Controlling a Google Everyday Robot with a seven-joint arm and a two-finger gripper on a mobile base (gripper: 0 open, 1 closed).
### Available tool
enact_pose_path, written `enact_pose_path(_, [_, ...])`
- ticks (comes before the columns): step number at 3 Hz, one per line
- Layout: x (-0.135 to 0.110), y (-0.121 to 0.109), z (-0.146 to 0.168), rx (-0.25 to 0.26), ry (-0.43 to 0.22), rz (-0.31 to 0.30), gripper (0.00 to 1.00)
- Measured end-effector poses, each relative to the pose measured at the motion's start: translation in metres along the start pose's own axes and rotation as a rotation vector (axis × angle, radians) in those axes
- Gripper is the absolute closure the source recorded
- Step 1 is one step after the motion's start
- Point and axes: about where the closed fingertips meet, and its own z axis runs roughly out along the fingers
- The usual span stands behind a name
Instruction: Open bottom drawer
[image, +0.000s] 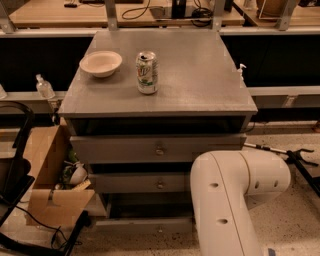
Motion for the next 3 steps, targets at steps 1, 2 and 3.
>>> enact_pose_path(1, [0.0,0.0,0.0,0.0,0.0,0.0,1.0])
enact_pose_path(2, [-0.004,0.007,0.001,-0.003,-0.027,-0.008,1.0])
enact_pose_path(3, [-0.006,0.011,0.001,-0.007,-0.043,-0.013,1.0])
